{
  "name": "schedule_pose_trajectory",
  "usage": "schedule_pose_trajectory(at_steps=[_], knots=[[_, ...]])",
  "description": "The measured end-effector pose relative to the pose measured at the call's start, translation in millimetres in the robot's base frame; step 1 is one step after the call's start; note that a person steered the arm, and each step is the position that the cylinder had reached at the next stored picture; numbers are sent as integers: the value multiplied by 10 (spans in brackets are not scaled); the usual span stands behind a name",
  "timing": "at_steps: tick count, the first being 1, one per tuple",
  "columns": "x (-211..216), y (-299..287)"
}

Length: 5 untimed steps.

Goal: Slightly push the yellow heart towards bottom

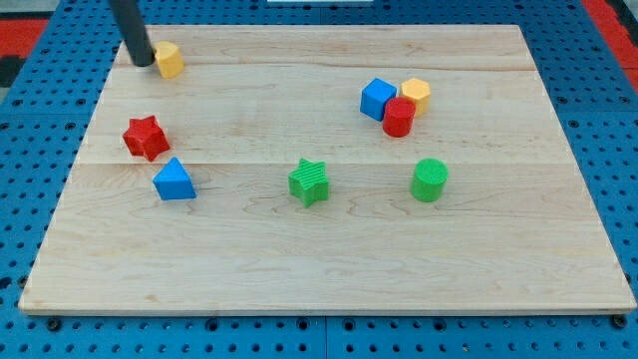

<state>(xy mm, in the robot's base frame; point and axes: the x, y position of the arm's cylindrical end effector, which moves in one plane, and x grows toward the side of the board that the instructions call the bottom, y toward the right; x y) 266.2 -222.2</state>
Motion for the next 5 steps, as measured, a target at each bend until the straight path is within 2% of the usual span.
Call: schedule_pose_trajectory(at_steps=[2,3,5], knots=[[71,-46],[339,176],[339,442]])
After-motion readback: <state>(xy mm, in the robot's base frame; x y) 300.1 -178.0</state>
